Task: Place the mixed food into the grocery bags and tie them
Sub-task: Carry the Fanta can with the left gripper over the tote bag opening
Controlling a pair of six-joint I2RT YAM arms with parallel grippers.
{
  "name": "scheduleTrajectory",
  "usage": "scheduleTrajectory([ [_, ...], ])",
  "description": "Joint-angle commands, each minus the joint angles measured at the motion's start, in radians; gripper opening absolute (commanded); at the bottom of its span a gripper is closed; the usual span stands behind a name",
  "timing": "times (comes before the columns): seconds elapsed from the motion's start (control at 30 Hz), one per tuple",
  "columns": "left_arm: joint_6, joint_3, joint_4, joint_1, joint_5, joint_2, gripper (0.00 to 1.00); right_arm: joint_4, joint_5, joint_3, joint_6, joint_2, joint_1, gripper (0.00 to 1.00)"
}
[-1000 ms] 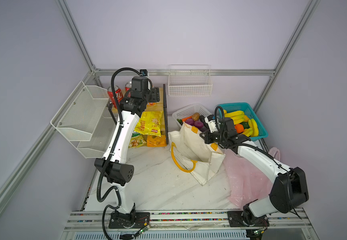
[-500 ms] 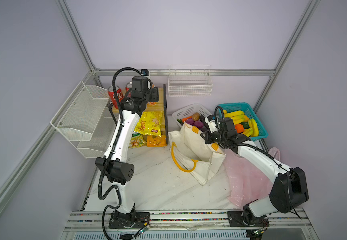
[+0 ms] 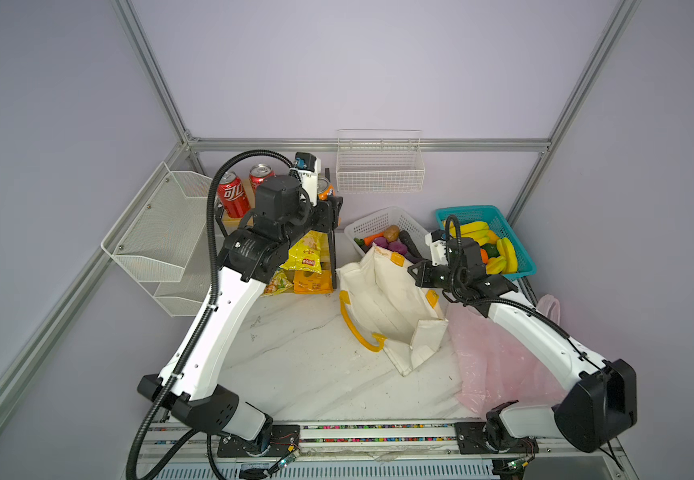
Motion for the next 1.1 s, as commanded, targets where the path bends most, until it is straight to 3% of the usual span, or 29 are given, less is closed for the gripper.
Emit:
scheduleTrajectory([
  [0.0,-0.058,-0.098,0.151,-0.026,0.000,-0.119,0.36,0.144,0.111,-0.057,0.256,-0.118,0.042,0.00],
  [0.17,-0.108,-0.230,0.162,-0.104,0.014,-0.211,0.35,0.303,0.242,-0.159,0.520,-0.172,0.152,0.00],
  [0.33,-0.148,-0.335,0.157,-0.152,0.063,-0.271,0.35,0.338,0.345,-0.171,0.644,-0.130,0.256,0.00],
  [0.67,-0.167,-0.445,0.137,-0.163,0.083,-0.325,0.35,0.528,0.298,-0.163,0.900,-0.026,0.271,0.00],
  [0.8,-0.179,-0.476,0.140,-0.164,0.086,-0.323,0.35,0.685,0.267,-0.202,1.022,0.012,0.271,0.00],
  [1.07,-0.200,-0.549,0.162,-0.167,0.102,-0.282,0.35,0.714,0.296,-0.308,1.108,-0.030,0.271,0.00],
])
